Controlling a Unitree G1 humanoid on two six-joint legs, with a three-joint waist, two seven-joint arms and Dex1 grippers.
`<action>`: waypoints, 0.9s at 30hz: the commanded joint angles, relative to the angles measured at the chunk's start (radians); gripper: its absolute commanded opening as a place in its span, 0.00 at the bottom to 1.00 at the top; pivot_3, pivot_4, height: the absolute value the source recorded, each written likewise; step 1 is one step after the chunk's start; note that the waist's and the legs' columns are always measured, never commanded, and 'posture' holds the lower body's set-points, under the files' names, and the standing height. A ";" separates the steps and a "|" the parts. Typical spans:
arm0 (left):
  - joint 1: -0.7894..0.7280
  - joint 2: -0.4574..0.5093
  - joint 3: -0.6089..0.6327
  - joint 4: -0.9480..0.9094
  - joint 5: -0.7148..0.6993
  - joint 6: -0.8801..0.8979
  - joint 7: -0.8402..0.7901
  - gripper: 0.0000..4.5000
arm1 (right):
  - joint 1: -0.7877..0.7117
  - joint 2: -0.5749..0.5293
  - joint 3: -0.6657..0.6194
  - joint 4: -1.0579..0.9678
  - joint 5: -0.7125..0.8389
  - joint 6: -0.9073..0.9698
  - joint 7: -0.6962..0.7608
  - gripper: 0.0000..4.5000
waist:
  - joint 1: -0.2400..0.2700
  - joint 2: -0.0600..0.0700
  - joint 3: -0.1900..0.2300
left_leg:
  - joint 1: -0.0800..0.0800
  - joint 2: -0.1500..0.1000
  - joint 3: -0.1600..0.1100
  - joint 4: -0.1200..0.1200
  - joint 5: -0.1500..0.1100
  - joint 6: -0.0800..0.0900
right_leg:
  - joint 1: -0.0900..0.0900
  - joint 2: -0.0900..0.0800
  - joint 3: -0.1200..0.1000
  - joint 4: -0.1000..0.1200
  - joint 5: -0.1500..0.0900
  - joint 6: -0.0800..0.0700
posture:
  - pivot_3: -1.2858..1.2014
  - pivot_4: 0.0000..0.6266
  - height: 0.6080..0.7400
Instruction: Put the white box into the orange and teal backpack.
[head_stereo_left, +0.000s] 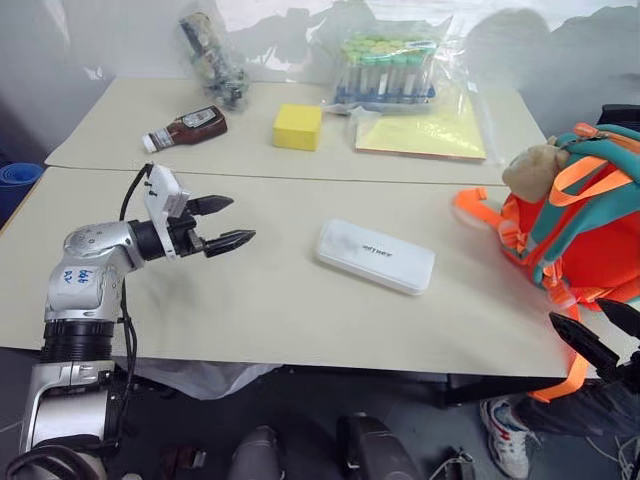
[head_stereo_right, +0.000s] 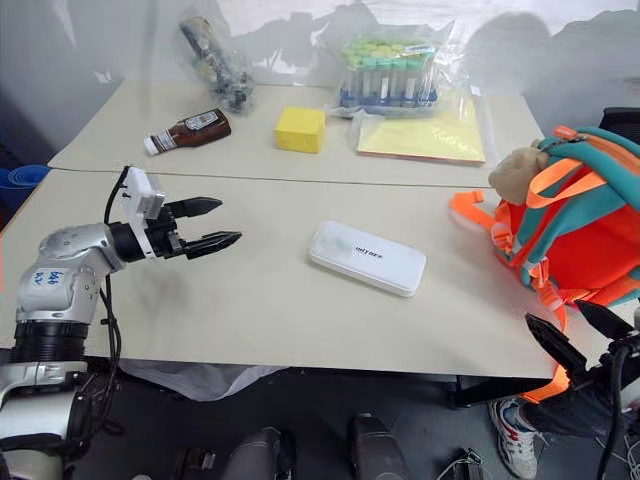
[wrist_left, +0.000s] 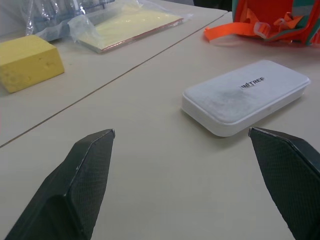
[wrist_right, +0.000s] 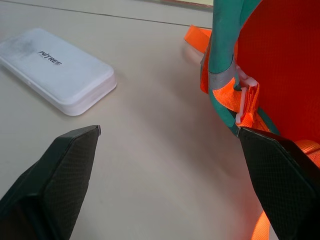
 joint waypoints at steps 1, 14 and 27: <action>-0.015 0.002 -0.013 0.006 0.016 -0.031 -0.008 1.00 | 0.009 0.013 0.000 -0.036 0.017 -0.012 -0.021 1.00 | 0.000 0.000 0.000 | 0.000 0.000 0.000 0.000 0.000 0.000 | 0.000 0.000 0.000 0.000 0.000 0.000 | 0.52 0.24 1.00; -0.107 -0.023 -0.143 0.129 0.156 -0.123 -0.002 1.00 | -0.046 -0.085 0.099 -0.042 -0.029 0.023 -0.042 1.00 | 0.005 0.000 0.000 | 0.000 -0.001 0.000 0.002 0.000 0.000 | 0.000 0.000 0.000 0.001 0.000 0.000 | 0.52 0.24 1.00; -0.462 -0.244 -0.338 0.729 0.437 -0.505 0.051 0.18 | -0.400 -0.336 0.556 0.220 -0.312 -0.041 0.067 0.09 | 0.010 -0.002 0.001 | -0.004 -0.001 0.002 0.004 0.000 0.002 | -0.003 0.001 0.001 -0.001 0.000 0.001 | 0.52 0.24 1.00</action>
